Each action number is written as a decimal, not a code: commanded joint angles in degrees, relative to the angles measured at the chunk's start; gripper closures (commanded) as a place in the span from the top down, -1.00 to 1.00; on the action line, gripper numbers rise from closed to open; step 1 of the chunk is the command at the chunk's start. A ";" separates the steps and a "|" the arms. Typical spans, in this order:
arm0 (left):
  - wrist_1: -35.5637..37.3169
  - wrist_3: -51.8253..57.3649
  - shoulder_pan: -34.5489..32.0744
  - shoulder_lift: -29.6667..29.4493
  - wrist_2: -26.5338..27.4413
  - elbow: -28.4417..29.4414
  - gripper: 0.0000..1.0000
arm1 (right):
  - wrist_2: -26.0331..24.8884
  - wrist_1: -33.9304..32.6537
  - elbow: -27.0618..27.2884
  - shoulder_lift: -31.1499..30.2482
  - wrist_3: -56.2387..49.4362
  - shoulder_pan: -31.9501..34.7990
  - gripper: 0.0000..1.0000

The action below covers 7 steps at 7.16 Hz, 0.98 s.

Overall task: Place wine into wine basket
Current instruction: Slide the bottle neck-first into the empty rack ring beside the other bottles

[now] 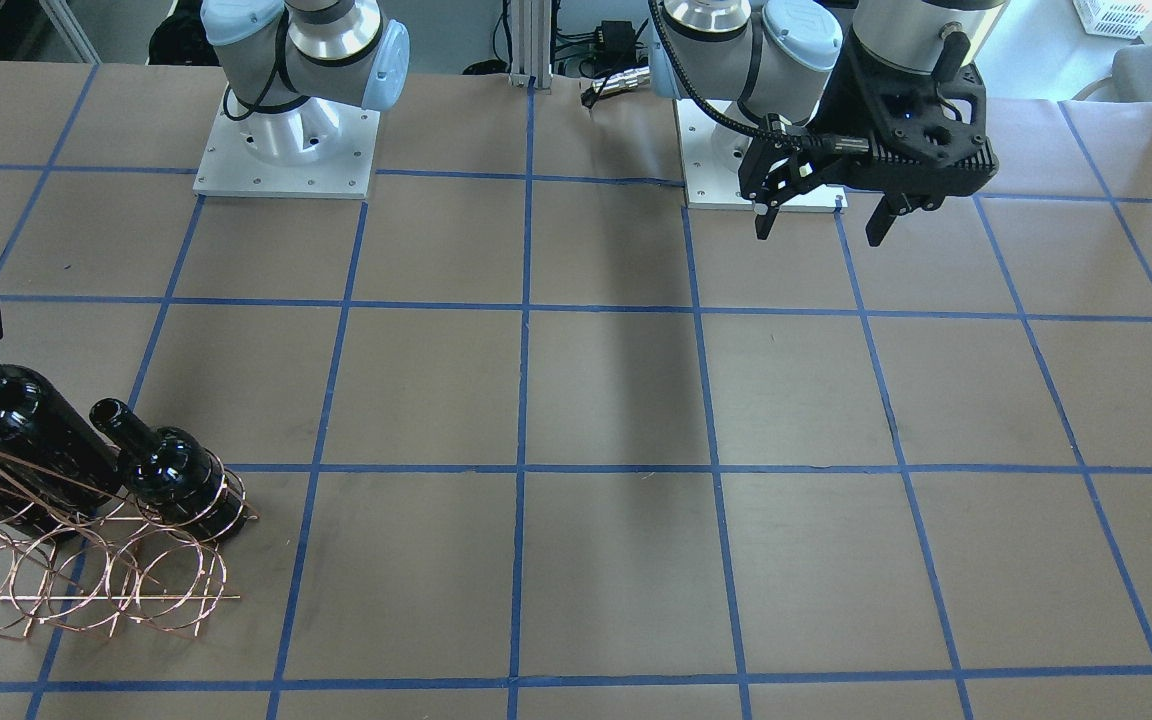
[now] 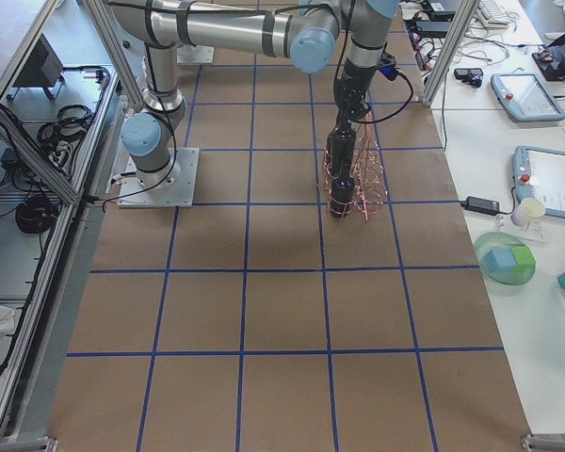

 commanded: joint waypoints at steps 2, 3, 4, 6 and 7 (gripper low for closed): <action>0.00 0.00 0.00 0.07 -0.05 -0.05 1.00 | -0.77 0.00 0.07 0.59 -0.95 0.00 -1.00; 0.00 0.00 0.00 0.07 -0.05 -0.05 1.00 | -0.77 -0.09 0.07 1.29 -1.91 0.00 -1.00; 0.00 0.00 0.00 0.07 -0.05 -0.05 1.00 | -0.68 -0.09 0.07 1.30 -2.09 0.00 -1.00; 0.00 0.00 0.00 -0.02 -0.05 -0.05 1.00 | -0.60 -0.09 0.07 2.26 -2.96 0.00 -1.00; 0.00 0.00 -0.09 -0.02 -0.05 -0.05 1.00 | -0.33 -0.26 0.07 2.79 -3.06 0.09 -1.00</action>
